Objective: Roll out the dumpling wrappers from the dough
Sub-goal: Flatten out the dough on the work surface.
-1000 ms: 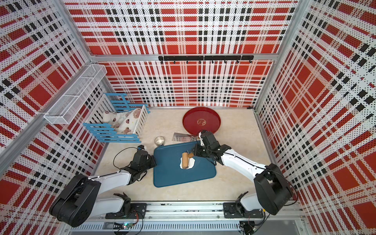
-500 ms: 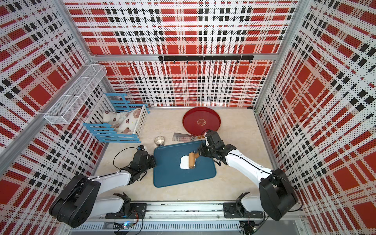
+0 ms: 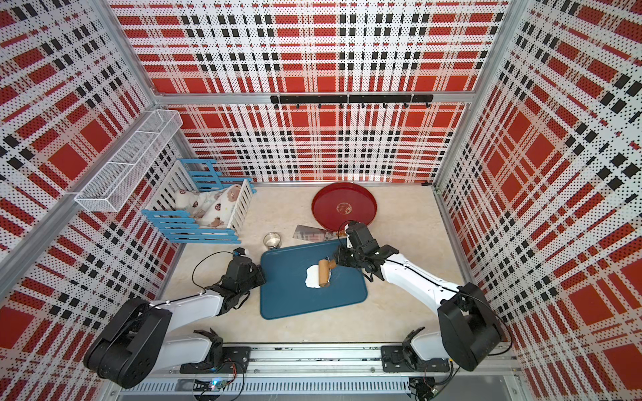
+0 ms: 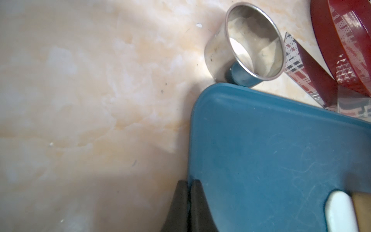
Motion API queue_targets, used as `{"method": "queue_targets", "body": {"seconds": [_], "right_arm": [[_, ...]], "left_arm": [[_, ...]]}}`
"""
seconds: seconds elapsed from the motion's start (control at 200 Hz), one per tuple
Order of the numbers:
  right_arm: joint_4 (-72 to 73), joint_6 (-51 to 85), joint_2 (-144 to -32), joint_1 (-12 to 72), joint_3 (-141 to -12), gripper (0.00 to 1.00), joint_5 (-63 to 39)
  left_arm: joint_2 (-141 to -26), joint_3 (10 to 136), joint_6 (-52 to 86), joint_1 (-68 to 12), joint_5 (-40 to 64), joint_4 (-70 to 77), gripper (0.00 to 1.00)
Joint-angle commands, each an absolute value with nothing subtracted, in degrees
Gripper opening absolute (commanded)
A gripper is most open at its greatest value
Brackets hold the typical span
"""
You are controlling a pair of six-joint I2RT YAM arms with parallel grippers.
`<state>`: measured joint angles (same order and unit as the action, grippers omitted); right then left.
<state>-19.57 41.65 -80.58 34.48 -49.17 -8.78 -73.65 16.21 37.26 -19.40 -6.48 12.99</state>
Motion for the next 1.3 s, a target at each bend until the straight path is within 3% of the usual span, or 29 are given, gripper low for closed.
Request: {"method": "queue_targets", "body": {"seconds": [0.0, 1.293], "right_arm": [[-38.8, 38.2, -90.6, 37.5, -42.2, 0.0, -3.8], [-38.6, 38.7, -96.0, 42.8, -45.9, 0.0, -5.4]], "left_arm": [[-72.3, 16.4, 39.6, -18.8, -7.3, 17.9, 0.0], [-73.0, 16.5, 39.7, -18.9, -6.4, 18.5, 0.0]]}}
